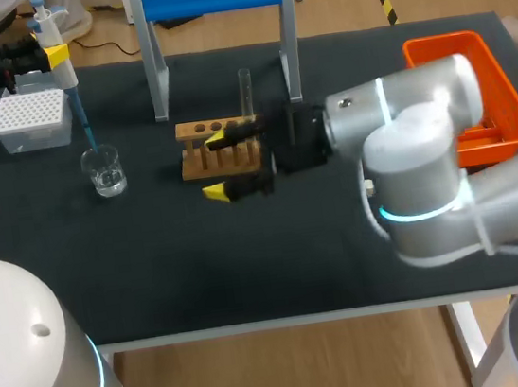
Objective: Invert the test tube, pick up the pipette, mount the tip to pipette, aspirate from beaker and dispense into the tube, eject the tip, return the pipette, and cap with the stopper.
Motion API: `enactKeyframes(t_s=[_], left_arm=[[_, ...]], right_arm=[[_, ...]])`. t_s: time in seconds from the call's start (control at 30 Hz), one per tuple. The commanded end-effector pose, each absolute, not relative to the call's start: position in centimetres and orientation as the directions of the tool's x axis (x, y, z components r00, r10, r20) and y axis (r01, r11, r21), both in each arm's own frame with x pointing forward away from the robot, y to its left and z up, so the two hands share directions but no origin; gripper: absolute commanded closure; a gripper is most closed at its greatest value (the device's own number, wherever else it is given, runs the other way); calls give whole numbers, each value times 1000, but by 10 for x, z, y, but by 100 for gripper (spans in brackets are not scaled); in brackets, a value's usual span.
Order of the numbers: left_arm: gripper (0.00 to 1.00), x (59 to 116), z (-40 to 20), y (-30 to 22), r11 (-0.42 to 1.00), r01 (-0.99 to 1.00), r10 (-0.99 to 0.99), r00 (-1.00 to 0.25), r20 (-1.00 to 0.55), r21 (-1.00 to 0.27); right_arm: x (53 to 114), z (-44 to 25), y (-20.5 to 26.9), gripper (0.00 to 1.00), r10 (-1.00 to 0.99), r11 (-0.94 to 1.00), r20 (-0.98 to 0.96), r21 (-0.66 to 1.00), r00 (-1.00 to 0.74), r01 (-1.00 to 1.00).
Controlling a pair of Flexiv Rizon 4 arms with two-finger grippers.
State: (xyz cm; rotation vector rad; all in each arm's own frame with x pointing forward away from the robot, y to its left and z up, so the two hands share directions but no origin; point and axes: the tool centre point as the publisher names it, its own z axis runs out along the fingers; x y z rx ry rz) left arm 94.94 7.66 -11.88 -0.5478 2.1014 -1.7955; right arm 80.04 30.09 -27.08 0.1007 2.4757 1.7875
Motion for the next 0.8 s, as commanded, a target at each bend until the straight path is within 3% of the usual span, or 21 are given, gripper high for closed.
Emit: enactKeyframes(t_s=[0.03,0.8], left_arm=[[100,949,-119,76,135,-78,-486,-874,2,-988],[100,949,-119,76,135,-78,-486,-874,2,-988]], right_arm=[[807,-286,330,0,204,325,-52,945,-978,17],[816,-301,341,0,278,355,-76,934,-958,29]])
